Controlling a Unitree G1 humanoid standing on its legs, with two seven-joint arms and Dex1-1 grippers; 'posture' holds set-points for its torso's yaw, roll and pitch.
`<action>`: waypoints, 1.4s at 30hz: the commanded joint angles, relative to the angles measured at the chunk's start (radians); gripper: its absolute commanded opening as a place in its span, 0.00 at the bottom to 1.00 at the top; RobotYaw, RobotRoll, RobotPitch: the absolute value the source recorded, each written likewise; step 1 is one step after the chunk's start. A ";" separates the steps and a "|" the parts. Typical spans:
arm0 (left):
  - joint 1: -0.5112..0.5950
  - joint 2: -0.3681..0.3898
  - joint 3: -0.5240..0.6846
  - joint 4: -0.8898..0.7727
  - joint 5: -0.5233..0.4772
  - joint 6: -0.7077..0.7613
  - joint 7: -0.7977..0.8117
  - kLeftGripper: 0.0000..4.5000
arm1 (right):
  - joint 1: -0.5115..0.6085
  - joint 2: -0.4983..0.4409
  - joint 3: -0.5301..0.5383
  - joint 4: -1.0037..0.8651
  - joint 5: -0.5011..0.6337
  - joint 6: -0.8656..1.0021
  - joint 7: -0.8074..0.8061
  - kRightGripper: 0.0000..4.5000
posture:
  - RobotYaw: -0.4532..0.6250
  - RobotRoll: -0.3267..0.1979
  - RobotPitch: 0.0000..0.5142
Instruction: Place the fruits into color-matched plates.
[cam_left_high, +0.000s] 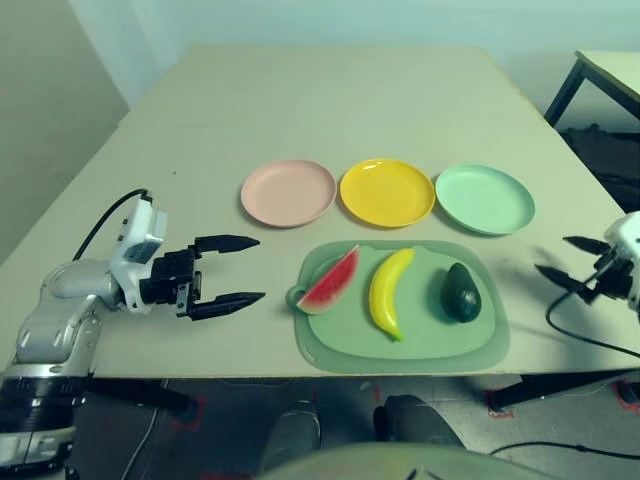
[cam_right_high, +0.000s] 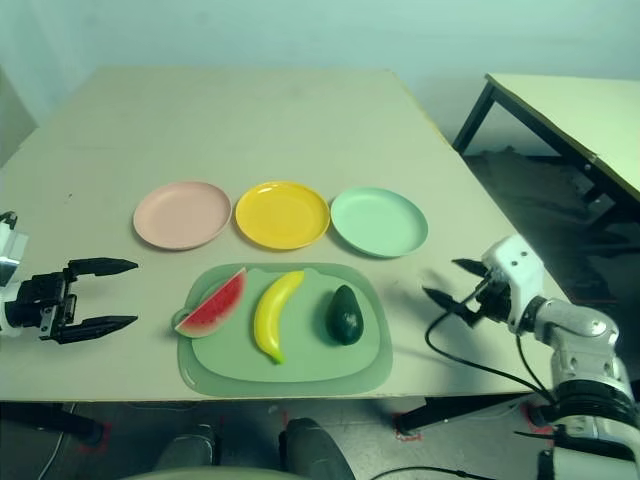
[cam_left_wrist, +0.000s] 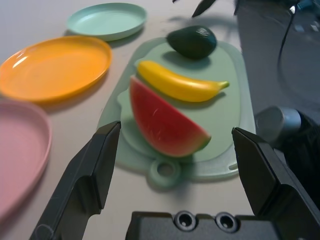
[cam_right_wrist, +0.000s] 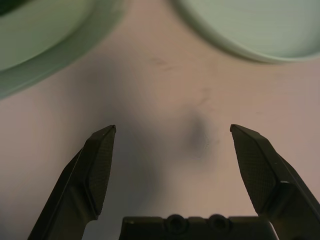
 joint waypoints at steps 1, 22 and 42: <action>-0.023 -0.002 -0.034 0.015 0.028 -0.031 -0.025 1.00 | -0.103 -0.107 0.093 -0.078 -0.079 -0.129 0.157 0.99 | 0.26 0.62 0.03; -0.005 -0.021 -0.087 0.019 0.094 -0.102 0.007 1.00 | -0.845 0.046 0.961 -0.133 -0.107 -0.597 0.254 0.99 | 0.35 0.62 0.05; -0.016 -0.009 -0.107 -0.008 0.105 -0.071 0.025 1.00 | -0.767 0.138 1.033 -0.242 -0.082 -0.492 0.254 0.99 | 0.35 0.62 0.06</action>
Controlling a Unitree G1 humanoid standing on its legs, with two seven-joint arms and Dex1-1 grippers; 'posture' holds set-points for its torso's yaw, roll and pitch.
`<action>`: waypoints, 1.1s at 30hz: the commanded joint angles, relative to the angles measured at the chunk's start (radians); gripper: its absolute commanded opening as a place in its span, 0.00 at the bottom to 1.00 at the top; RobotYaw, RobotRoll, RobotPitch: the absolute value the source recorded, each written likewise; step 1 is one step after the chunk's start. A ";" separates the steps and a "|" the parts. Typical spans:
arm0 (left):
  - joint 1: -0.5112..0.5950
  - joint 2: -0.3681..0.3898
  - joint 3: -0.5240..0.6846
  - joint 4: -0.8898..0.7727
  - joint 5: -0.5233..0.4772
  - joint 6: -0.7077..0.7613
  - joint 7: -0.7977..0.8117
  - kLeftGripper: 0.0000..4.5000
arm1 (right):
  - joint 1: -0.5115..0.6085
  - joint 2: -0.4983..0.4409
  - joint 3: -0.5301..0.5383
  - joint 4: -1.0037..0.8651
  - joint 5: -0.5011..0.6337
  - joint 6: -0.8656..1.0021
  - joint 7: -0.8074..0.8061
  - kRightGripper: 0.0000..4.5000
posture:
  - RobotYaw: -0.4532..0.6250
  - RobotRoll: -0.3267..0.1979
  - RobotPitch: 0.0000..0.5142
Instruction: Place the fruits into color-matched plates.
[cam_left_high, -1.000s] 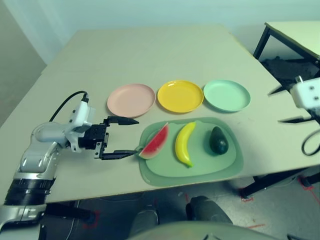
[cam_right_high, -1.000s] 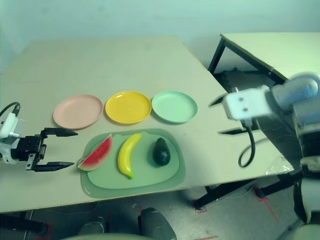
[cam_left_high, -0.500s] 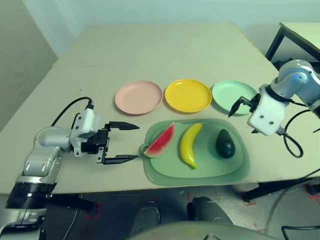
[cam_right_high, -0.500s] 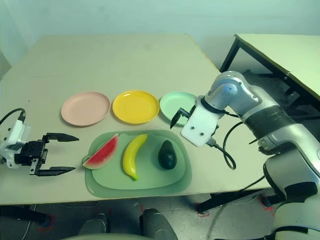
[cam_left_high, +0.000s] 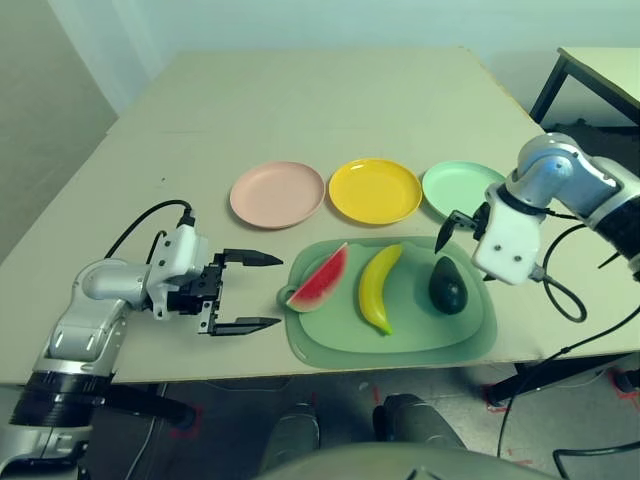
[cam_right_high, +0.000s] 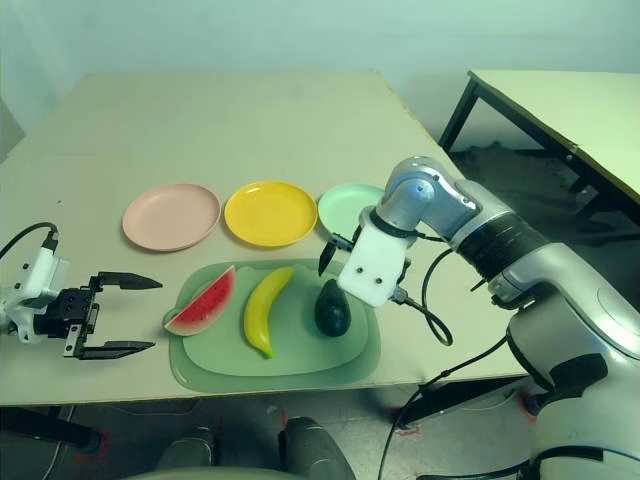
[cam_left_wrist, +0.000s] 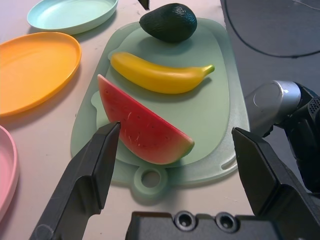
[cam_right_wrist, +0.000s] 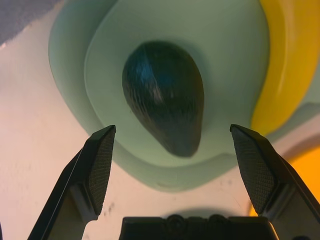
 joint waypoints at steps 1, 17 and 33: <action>-0.014 0.008 -0.018 0.003 0.015 0.008 0.002 1.00 | 0.033 0.017 0.002 -0.026 -0.011 0.028 0.003 0.99 | 0.35 0.62 0.07; -0.004 0.024 -0.017 -0.020 0.004 0.029 -0.003 1.00 | 0.119 0.135 -0.088 0.039 -0.091 0.103 0.003 0.83 | 0.35 0.62 0.09; -0.039 -0.022 0.093 0.047 -0.099 0.198 0.140 1.00 | -0.152 0.186 -0.312 0.446 -0.102 0.227 -0.065 0.66 | 0.35 0.62 0.08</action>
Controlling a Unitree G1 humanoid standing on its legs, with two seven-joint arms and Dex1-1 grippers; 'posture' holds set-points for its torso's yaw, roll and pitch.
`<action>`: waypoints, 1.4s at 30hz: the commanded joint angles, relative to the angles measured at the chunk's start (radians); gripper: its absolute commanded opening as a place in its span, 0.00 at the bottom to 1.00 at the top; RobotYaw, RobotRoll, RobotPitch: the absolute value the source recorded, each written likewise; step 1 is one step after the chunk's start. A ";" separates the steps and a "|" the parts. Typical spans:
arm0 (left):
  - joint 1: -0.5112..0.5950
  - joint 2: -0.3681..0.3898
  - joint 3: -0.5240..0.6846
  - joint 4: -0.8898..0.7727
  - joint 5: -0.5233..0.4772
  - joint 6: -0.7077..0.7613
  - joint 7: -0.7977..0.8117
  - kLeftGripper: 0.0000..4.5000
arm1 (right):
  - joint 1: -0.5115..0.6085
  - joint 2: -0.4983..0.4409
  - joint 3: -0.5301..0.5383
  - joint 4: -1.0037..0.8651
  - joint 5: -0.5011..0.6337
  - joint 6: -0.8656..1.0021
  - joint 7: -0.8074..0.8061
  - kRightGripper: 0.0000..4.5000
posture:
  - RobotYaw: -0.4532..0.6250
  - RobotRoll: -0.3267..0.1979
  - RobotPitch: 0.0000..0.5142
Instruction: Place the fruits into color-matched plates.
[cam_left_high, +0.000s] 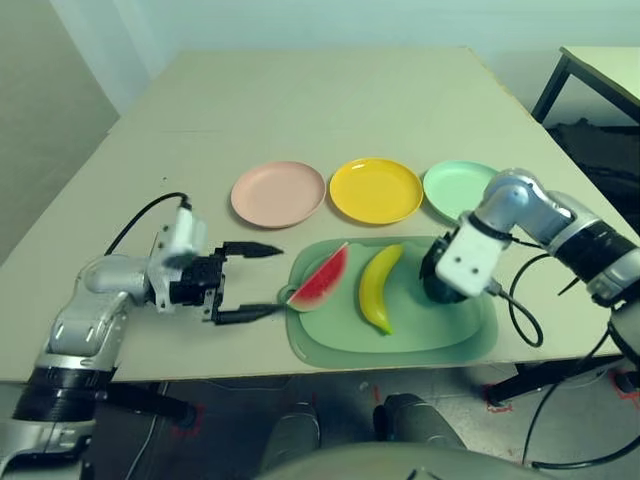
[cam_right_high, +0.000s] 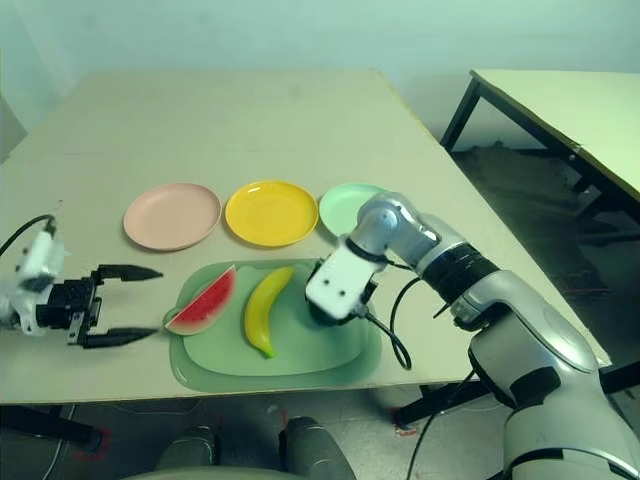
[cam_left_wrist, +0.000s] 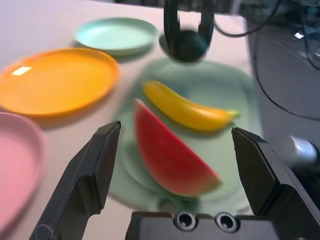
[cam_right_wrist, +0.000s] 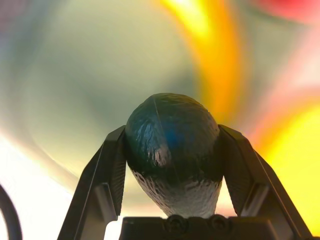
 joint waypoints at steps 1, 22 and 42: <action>-0.005 0.011 0.021 0.044 0.025 -0.010 0.012 1.00 | -0.078 0.024 -0.062 0.240 -0.103 -0.040 -0.061 0.66 | 0.35 0.62 0.08; 0.007 0.004 -0.032 -0.043 0.110 0.048 0.136 1.00 | -0.099 0.147 -0.072 0.660 -0.571 -0.020 -0.631 0.88 | 0.39 0.62 0.07; -0.031 0.033 -0.064 0.058 0.109 -0.029 -0.057 1.00 | 0.001 0.148 -0.130 0.132 -0.288 -0.221 0.001 0.99 | 0.35 0.62 0.07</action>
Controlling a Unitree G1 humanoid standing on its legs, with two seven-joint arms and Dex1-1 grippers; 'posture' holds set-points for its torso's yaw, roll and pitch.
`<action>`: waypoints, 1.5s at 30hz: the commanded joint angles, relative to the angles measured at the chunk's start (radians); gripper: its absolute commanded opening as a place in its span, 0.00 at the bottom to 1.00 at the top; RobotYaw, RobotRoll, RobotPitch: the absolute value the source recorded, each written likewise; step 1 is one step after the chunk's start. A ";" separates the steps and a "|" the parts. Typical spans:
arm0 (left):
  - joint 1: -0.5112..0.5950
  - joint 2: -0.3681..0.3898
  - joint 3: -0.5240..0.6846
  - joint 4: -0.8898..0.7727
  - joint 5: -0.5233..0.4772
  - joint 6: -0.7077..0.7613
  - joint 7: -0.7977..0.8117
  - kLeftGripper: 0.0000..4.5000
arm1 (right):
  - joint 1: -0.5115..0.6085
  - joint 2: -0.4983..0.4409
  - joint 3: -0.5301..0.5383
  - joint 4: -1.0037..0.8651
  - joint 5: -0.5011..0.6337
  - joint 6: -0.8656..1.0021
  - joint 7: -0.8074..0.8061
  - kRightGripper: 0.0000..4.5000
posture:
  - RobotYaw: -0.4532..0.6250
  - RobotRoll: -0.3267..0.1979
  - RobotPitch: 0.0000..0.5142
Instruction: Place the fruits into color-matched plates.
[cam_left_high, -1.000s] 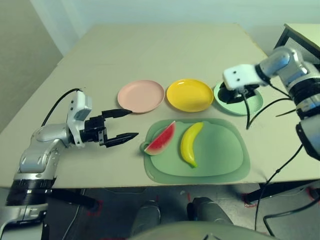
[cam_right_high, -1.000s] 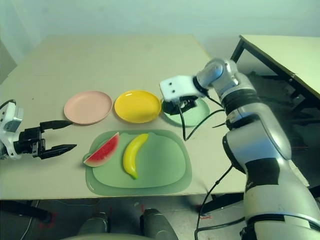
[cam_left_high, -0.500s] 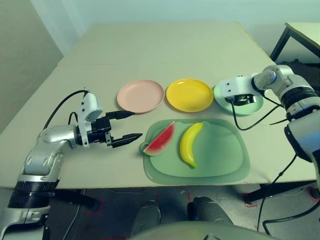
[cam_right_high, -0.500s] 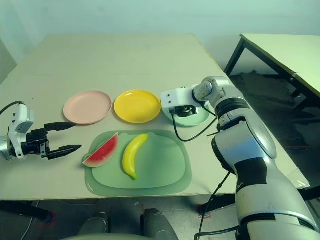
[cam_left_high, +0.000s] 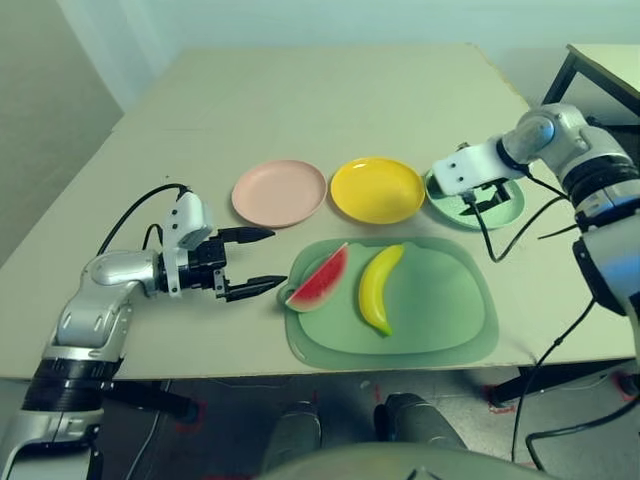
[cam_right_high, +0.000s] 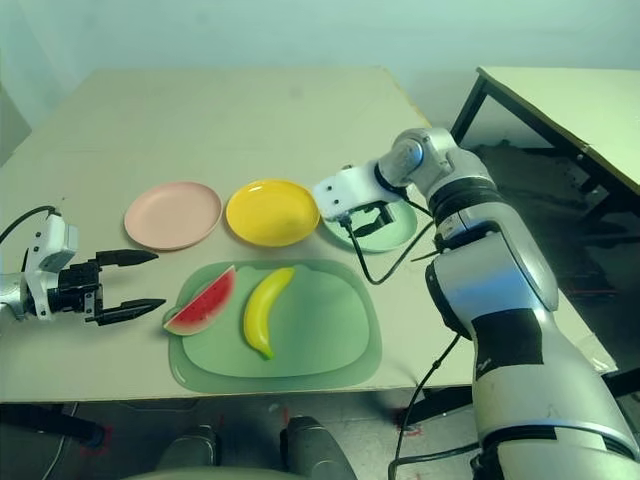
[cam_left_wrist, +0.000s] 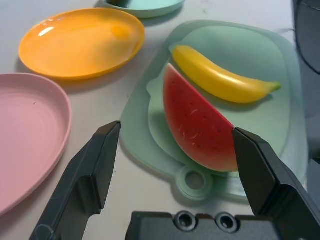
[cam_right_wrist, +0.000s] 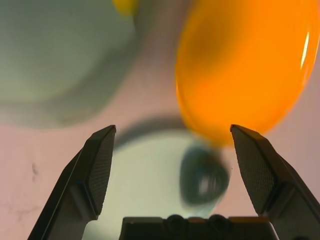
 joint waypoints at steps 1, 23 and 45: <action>0.000 0.021 0.002 0.023 -0.028 -0.010 -0.076 1.00 | 0.126 -0.025 0.041 -0.312 0.156 0.026 0.147 0.99 | 0.35 0.62 0.07; 0.033 0.046 -0.008 -0.060 -0.035 -0.022 -0.167 1.00 | 0.204 0.140 0.219 -0.505 0.113 0.180 0.092 0.99 | 0.38 0.62 0.11; 0.043 0.038 -0.005 -0.064 -0.042 -0.033 -0.138 1.00 | 0.287 0.042 0.186 -0.442 0.065 0.175 0.150 0.36 | 0.38 0.62 0.11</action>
